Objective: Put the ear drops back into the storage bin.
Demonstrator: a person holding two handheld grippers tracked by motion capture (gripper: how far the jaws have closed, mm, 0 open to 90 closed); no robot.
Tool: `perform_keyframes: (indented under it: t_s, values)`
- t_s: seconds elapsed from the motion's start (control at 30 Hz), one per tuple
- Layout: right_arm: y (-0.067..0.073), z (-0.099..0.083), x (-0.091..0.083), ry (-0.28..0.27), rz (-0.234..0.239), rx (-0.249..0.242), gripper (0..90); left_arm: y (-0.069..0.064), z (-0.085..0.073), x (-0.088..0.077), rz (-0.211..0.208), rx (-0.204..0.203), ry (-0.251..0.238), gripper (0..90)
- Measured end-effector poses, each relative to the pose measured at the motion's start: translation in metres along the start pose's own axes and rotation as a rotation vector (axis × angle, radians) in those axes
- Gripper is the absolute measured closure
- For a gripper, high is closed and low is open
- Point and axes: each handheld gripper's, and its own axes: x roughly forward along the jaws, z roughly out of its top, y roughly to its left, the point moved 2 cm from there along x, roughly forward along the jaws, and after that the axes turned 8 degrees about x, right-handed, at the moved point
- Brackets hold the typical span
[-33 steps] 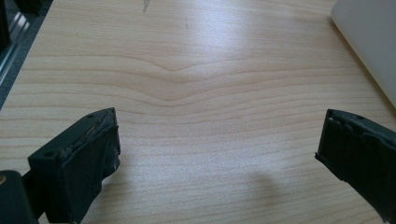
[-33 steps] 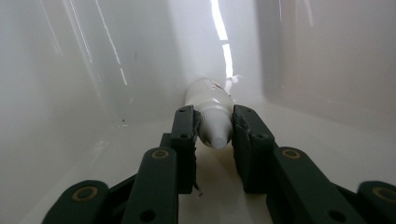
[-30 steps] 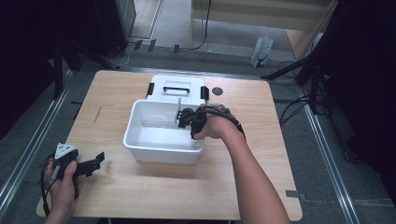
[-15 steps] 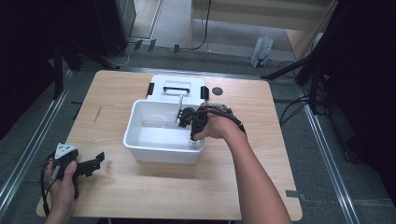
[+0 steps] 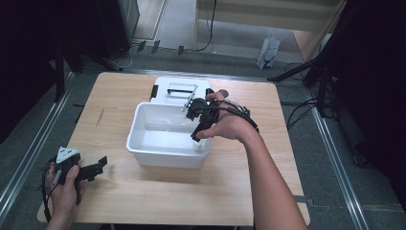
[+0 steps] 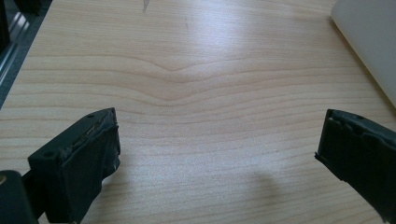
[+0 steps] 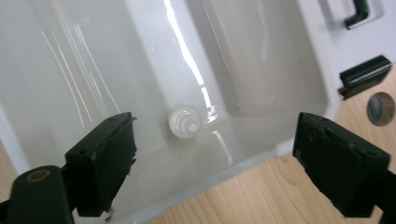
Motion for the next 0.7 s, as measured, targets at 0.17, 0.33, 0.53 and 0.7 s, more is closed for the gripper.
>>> perform_keyframes:
  t_s: [0.17,0.33,0.53,0.7]
  values:
    - [-0.004,-0.007,-0.013,-0.012,-0.018,0.034,6.7,0.000,0.000,0.000,0.002,0.002,0.001,0.1]
    - [-0.009,-0.021,-0.019,0.018,-0.034,0.061,0.0,0.000,0.000,0.000,0.000,0.000,0.001,0.1]
    - [-0.017,-0.037,-0.026,0.006,-0.040,0.100,0.0,0.000,0.000,0.000,0.000,0.001,-0.001,0.1]
    - [-0.024,-0.052,-0.028,0.002,-0.049,0.150,0.0,0.000,0.000,0.000,0.002,0.001,-0.002,0.1]
